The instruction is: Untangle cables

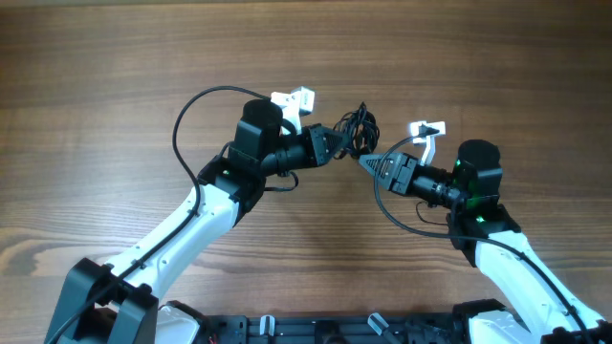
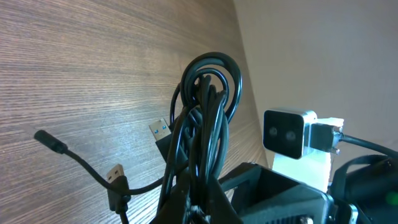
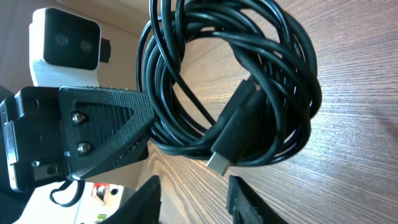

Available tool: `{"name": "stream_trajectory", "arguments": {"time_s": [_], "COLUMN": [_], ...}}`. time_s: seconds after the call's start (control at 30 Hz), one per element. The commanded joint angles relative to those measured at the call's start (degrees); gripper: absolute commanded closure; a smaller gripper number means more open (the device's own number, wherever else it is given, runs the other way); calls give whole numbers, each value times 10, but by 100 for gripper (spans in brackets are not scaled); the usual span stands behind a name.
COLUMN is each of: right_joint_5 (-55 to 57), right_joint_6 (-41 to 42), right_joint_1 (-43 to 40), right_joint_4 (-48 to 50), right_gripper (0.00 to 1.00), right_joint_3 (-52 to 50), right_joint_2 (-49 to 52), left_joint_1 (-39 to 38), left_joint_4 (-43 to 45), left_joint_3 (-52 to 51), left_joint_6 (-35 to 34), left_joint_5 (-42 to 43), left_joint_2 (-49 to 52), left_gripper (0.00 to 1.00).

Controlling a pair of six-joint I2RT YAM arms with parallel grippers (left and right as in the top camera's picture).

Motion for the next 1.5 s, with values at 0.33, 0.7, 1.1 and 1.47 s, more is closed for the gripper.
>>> {"name": "stream_trajectory", "arguments": {"time_s": [0.33,0.7,1.1,1.47], "right_joint_5": [43,152,-49,-236], "right_joint_6": [43,123,-7,-269], "right_joint_1": [2,11,-70,-82], "right_joint_4": [6,60,60,62], "right_gripper": [95,95,16,21], "right_joint_3": [1,1,1,1], "right_joint_2": [5,8,1,2], "left_joint_1": [-2,-125,101,64], "left_joint_4": [-14,-18,-22,-134], "left_joint_3": [7,7,7,7], "left_joint_6": [170,208,189,299], "left_joint_5": [60,82,244,358], "left_joint_2": [-12,-13,-13,-11], "left_gripper": [96,96,96,96]}}
